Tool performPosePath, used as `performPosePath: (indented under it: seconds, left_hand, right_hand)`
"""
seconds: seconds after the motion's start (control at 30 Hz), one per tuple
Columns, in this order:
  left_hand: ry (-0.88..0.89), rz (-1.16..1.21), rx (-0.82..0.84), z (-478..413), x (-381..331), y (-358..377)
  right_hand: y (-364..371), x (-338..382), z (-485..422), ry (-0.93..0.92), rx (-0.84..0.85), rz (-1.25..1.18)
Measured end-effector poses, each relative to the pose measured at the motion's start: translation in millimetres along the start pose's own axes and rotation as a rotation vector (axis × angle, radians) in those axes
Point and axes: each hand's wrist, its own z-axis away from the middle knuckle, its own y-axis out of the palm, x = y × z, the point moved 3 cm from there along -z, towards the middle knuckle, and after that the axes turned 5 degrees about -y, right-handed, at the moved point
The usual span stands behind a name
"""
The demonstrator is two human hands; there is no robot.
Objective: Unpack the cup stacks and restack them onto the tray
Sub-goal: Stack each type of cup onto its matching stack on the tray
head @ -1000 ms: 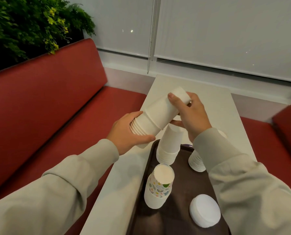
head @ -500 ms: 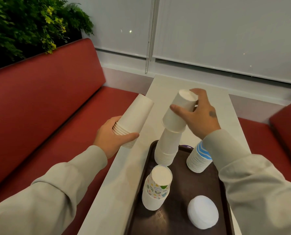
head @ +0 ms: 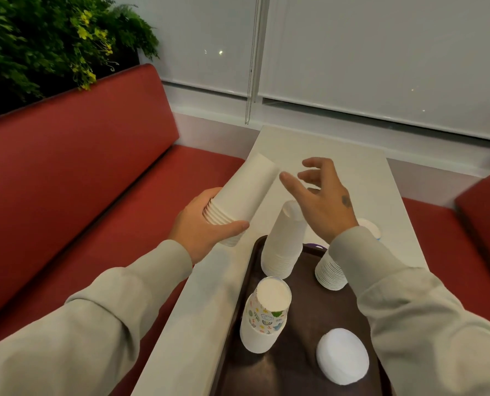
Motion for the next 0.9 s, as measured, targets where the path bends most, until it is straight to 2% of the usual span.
performPosePath:
  seconds: [0.17, 0.4, 0.53, 0.7, 0.9]
  left_hand:
    - [0.095, -0.079, 0.043, 2, -13, 8]
    - [0.111, -0.116, 0.079, 2, -12, 7]
    - [0.084, -0.125, 0.045, 3, -2, 2]
    - [-0.003, -0.028, -0.056, -1, 14, -9]
    - [-0.038, 0.094, -0.060, -8, 11, -8]
  right_hand:
    - [18, 5, -2, 0.085, 0.131, -0.114]
    - [20, -1, -6, 0.130, 0.043, -0.282]
    - [-9, 8, -22, 0.098, -0.105, -0.357]
    - [-46, 25, -30, -0.039, -0.206, -0.161]
    - [-38, 12, -19, -0.014, -0.054, 0.150]
